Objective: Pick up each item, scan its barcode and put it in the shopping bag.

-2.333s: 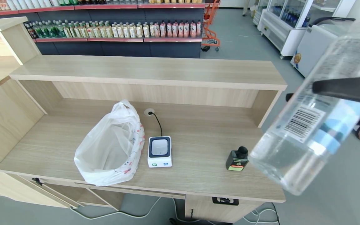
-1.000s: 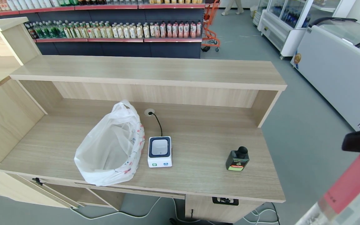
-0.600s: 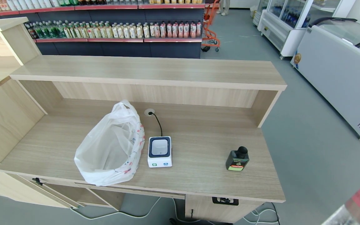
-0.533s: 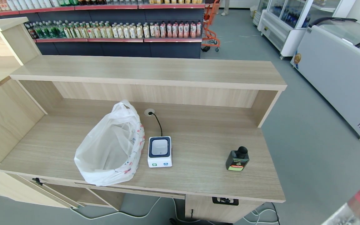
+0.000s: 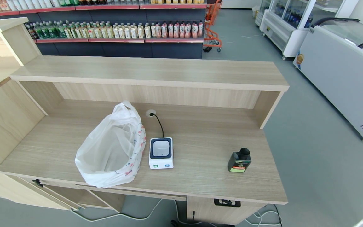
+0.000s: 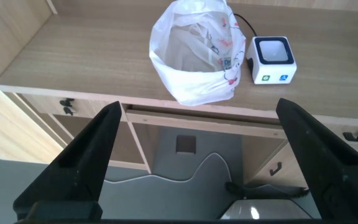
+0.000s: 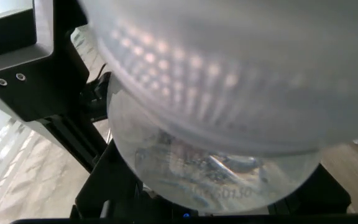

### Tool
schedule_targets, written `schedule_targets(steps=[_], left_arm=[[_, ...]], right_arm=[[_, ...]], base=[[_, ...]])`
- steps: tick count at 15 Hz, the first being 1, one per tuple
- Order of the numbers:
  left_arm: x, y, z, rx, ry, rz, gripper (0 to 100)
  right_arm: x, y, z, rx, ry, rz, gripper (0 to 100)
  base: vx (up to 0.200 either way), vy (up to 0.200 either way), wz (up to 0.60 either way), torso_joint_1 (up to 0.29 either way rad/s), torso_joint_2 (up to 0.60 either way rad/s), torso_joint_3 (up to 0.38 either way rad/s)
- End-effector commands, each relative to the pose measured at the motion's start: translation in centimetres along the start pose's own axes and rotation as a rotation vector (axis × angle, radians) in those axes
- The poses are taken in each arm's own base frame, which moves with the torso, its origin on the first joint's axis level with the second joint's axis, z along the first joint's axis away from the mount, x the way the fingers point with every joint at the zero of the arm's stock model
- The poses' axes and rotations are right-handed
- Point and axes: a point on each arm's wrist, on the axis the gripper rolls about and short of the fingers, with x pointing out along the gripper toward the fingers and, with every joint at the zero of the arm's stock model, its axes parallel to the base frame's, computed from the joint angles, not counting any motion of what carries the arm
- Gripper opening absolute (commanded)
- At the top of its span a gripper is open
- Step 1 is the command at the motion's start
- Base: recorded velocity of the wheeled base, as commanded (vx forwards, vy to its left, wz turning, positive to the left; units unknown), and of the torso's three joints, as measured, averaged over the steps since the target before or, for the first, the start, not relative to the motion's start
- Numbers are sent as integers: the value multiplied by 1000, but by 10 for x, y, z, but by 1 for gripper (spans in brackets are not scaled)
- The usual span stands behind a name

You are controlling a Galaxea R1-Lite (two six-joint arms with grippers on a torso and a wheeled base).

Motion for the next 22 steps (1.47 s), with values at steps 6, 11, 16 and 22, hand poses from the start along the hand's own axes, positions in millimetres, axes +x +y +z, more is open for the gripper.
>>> schedule_targets(steps=[6, 11, 16, 22], left_arm=[[0, 0, 0, 0, 1, 0, 100], [0, 0, 0, 0, 1, 0, 100], [0, 0, 0, 0, 0, 0, 100], [0, 0, 0, 0, 0, 0, 100]], right_arm=[[3, -31, -17, -72, 52, -379, 0], [-5, -61, -77, -93, 316, -1052, 0], [-3, -68, -92, -338, 446, -1001, 0], [3, -78, -91, -393, 508, -984, 0]], base=[[0, 0, 0, 0, 0, 0], [0, 0, 0, 0, 0, 0], [0, 0, 0, 0, 0, 0], [0, 0, 0, 0, 0, 0]])
